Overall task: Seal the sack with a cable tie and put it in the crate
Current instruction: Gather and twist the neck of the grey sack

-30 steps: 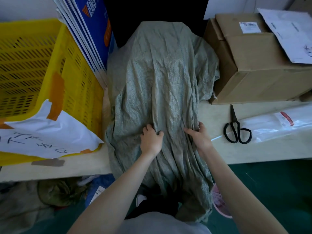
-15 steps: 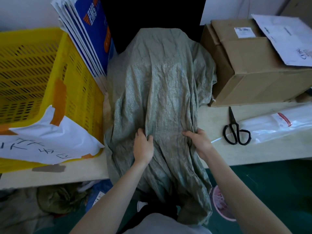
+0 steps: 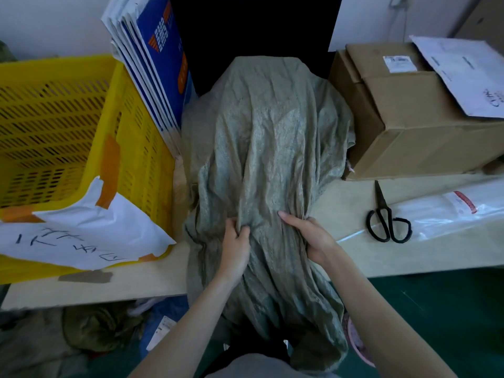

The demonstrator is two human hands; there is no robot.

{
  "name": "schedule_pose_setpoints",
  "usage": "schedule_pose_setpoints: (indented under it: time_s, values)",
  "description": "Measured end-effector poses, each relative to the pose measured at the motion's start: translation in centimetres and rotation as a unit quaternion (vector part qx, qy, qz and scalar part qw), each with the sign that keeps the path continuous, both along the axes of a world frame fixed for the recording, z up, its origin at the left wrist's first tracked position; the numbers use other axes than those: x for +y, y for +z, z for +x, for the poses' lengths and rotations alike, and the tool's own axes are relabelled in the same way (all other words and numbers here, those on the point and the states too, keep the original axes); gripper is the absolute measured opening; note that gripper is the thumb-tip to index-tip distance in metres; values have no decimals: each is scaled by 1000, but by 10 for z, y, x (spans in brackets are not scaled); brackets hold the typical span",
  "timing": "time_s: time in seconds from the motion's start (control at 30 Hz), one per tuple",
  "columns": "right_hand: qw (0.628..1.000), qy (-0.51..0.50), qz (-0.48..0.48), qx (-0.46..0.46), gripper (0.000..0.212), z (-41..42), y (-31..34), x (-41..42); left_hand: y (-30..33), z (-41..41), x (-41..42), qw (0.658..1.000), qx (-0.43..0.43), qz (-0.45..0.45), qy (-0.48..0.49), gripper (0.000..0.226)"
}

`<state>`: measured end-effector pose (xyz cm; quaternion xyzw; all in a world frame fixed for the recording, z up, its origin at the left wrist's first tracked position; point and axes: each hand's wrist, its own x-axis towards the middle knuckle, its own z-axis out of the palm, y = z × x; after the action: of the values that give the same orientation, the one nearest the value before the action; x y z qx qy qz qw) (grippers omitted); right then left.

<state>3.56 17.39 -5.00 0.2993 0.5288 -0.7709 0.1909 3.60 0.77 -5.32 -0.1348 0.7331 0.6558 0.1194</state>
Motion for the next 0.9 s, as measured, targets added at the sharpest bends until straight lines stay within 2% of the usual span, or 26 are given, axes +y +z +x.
schedule_pose_setpoints:
  time_s: [0.1,0.23,0.37,0.43,0.53,0.6,0.67,0.73,0.77,0.83,0.9]
  values:
    - [1000,26,-14,10,32,-1,11,-4,7,2,9,997,32,-1,-73,25]
    - [999,-9,-21,29,28,-5,16,-12,7,2,12,990,60,-27,-123,32]
    - [997,-71,20,30,27,-8,12,-26,8,6,10,983,88,-53,-155,33]
    - [995,-92,27,25,30,-8,10,-29,9,6,6,978,99,-72,-169,29]
    - [994,-106,20,9,48,-11,10,-29,14,9,-4,969,113,-113,-188,16]
    - [994,-108,5,-3,45,-12,13,-26,13,10,-17,958,174,-172,-152,18]
    - [996,-91,-13,-19,33,-10,17,-24,12,5,-35,936,254,-237,-64,30]
    - [997,-72,-19,-37,27,-7,16,-23,8,-2,-52,919,282,-270,48,42]
    - [997,-61,-18,-45,26,-5,16,-22,6,-8,-59,926,253,-263,99,47]
    - [997,-45,-16,-54,26,-3,14,-21,2,-19,-69,953,131,-217,167,58]
    - [998,-33,-7,-56,24,-2,13,-19,-11,-28,-80,980,-10,-128,152,77]
